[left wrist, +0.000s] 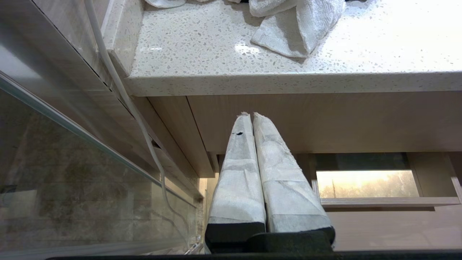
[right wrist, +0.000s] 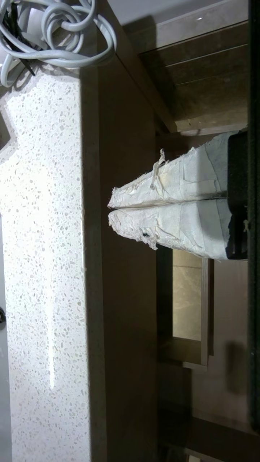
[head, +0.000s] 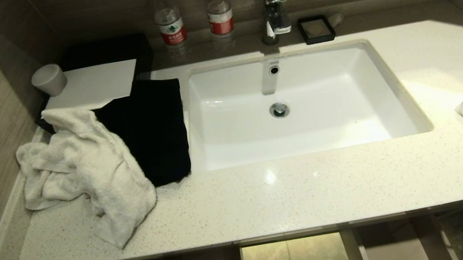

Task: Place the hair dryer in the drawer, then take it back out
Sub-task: Pick up the hairdryer

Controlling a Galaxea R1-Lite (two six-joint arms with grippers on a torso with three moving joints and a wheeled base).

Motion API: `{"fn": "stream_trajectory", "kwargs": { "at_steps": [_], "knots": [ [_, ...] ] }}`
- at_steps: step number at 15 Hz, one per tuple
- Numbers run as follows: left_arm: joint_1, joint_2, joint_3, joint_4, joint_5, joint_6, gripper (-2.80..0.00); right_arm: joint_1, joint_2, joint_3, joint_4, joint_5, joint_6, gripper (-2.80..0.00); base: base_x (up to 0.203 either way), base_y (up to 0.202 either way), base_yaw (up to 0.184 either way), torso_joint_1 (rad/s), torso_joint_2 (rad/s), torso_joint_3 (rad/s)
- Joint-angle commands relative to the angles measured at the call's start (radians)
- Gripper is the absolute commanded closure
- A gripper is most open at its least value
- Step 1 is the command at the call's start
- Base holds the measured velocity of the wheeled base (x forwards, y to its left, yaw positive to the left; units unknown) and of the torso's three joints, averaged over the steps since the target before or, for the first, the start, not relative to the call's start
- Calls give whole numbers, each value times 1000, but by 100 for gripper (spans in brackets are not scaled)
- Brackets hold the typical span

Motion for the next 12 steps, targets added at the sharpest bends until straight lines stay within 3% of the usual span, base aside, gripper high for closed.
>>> {"fn": "stream_trajectory", "kwargs": {
  "at_steps": [1, 3, 4, 9, 12],
  "knots": [
    [0, 0, 0, 0, 0, 0, 0, 0, -1, -19, 7, 2, 0, 0, 0, 0, 0, 0, 0, 0],
    [0, 0, 0, 0, 0, 0, 0, 0, 15, -153, 85, 3, -6, 0, 0, 0, 0, 0, 0, 0],
    [0, 0, 0, 0, 0, 0, 0, 0, 35, -280, 192, -3, -10, 0, 0, 0, 0, 0, 0, 0],
    [0, 0, 0, 0, 0, 0, 0, 1, 277, -918, 898, -28, -25, 0, 0, 0, 0, 0, 0, 0],
    [0, 0, 0, 0, 0, 0, 0, 6, 497, -1026, 1023, -117, -40, 0, 0, 0, 0, 0, 0, 0]
  ]
}}
